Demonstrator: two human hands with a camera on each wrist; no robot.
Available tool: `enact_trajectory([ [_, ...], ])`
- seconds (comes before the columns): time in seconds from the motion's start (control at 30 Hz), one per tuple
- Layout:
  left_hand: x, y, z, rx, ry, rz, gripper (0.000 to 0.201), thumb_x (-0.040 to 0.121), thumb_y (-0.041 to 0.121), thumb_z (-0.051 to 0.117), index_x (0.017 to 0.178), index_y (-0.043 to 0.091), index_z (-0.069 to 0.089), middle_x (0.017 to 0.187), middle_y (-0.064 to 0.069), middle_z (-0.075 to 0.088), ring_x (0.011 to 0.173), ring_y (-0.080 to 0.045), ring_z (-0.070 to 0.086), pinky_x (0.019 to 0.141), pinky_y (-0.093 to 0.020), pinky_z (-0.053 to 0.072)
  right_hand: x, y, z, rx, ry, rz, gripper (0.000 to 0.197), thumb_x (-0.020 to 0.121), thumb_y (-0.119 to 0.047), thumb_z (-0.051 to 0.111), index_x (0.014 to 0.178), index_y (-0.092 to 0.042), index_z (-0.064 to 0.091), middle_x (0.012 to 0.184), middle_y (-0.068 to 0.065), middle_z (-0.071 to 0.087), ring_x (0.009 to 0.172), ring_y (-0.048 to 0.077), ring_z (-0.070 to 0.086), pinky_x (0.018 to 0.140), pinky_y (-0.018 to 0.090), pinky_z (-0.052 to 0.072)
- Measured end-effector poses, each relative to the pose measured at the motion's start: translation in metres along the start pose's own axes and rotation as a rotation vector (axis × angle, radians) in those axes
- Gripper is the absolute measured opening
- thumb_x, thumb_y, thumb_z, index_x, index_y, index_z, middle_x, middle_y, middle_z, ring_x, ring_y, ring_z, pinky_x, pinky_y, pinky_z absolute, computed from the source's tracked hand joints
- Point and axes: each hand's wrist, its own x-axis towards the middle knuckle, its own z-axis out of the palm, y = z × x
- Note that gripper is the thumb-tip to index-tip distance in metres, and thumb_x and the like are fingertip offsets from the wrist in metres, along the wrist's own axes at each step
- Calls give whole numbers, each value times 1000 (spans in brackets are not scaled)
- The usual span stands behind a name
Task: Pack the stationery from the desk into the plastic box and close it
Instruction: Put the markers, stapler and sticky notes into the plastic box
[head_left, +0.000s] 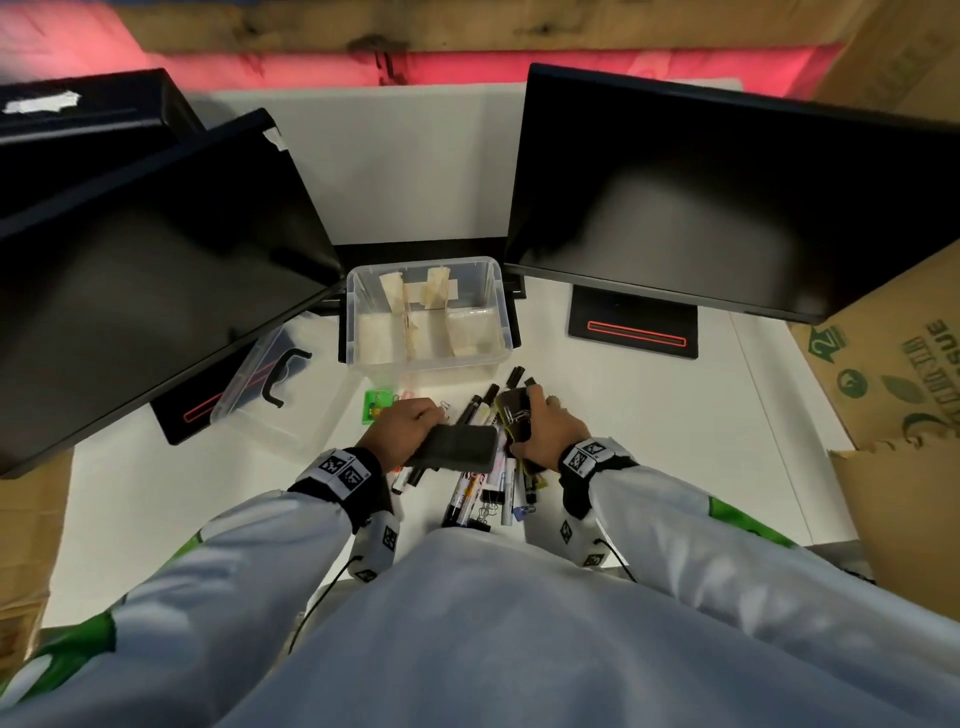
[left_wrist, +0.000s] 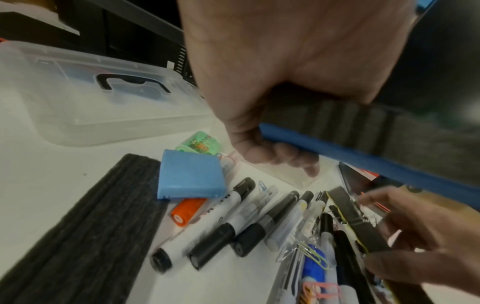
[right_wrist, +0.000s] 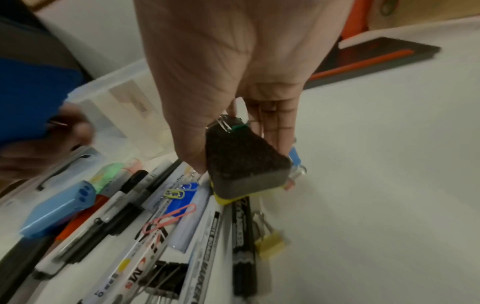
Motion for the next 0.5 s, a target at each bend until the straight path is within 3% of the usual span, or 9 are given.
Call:
enact_trajectory([
  [0.13,1,7,-2,-68,-75,-33,59,89,65,38,95,18,73,97,-7,73,95,-23,65,93,-37,44,-6,-12,-15,-12,48,-395,76,77,-37,75,138,-25,31,121,9,48,109,29,53,87,43,52],
  [0.23,5,9,-6,-145,-70,-80,58,94,60,40,93,11,72,95,-12,74,92,-29,68,90,-39,48,-9,-25,-16,-23,80,-614,65,79,-24,74,134,-22,40,117,7,49,105,23,50,87,35,47],
  [0.3,8,12,-7,-171,-31,-90,53,97,49,44,92,3,70,96,-20,72,88,-33,66,89,-41,49,-9,-33,-13,0,161,-664,53,78,-15,73,126,-17,49,114,6,48,102,22,49,85,32,46],
  [0.4,8,16,-8,-165,6,-85,53,97,45,45,87,-2,68,91,-22,70,79,-26,60,87,-44,48,-10,-46,-8,-27,280,-719,34,76,-11,72,106,-14,55,105,5,49,94,20,46,77,34,47],
  [0.5,6,14,-15,-189,50,-119,49,100,42,43,91,2,71,95,-19,71,88,-32,63,87,-40,48,-12,-55,-7,-23,243,-699,22,85,-11,64,106,-12,57,101,6,54,89,20,51,74,31,48],
])
